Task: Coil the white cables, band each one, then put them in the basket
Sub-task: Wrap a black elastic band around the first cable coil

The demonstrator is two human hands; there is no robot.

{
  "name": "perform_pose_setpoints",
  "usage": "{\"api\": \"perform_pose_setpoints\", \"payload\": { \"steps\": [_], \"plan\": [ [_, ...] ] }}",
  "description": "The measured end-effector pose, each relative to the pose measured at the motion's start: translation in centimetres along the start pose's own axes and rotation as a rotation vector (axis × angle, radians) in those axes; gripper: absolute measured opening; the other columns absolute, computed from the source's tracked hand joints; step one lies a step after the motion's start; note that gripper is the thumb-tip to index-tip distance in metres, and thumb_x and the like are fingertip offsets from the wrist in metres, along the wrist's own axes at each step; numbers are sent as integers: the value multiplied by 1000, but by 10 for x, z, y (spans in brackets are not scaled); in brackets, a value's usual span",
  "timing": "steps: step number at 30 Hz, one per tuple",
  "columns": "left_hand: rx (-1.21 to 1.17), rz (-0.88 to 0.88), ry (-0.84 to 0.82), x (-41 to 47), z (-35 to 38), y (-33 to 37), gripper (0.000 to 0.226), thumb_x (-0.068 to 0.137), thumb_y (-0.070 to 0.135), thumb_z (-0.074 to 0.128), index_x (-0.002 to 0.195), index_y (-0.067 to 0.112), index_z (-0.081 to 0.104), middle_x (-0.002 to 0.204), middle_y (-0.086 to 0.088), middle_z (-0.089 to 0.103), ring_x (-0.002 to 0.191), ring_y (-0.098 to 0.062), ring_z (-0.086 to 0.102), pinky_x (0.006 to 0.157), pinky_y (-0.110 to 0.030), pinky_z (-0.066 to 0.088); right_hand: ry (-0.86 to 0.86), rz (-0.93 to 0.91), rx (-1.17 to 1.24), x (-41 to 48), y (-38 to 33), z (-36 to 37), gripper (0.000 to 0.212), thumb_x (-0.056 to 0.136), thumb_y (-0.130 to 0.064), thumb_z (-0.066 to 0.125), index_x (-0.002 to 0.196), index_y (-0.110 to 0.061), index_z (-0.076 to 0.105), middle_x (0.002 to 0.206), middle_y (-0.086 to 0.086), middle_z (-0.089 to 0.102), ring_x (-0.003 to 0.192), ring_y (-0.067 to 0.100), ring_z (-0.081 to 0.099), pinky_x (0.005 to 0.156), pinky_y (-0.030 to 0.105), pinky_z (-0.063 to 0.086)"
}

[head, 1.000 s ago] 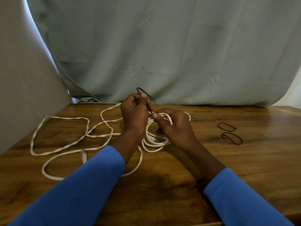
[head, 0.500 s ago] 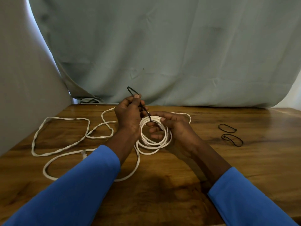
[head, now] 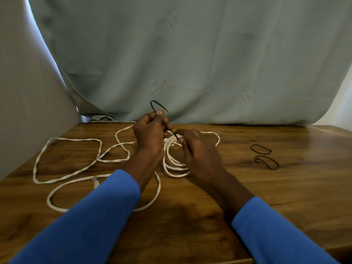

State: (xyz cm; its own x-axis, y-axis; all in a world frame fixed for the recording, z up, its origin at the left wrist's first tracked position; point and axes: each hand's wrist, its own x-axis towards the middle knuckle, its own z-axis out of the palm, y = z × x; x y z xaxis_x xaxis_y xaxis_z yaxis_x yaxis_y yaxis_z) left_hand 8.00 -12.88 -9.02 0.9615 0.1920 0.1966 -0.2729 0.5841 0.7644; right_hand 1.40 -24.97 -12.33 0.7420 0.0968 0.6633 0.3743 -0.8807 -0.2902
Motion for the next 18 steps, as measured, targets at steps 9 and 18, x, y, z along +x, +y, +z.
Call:
{"api": "perform_pose_setpoints", "payload": {
  "steps": [9, 18],
  "plan": [
    [87, 47, 50, 2, -2, 5, 16, 99, 6, 63, 84, 9, 65, 63, -3, 58, 42, -7, 48, 38, -18, 36, 0, 1, -107, -2, -1, 3, 24, 109, -34, 36, 101, -24, 56, 90, -4, 60, 78, 17, 54, 63, 34, 38],
    [32, -54, -11, 2, -5, -2, 19, 99, 8, 64, 80, 11, 64, 57, 2, 59, 45, -7, 50, 37, -18, 36, -33, 25, 159, -4, -1, 2, 36, 103, -30, 41, 134, -38, 57, 120, -9, 67, 106, 10, 60, 83, 37, 51]
  ]
}}
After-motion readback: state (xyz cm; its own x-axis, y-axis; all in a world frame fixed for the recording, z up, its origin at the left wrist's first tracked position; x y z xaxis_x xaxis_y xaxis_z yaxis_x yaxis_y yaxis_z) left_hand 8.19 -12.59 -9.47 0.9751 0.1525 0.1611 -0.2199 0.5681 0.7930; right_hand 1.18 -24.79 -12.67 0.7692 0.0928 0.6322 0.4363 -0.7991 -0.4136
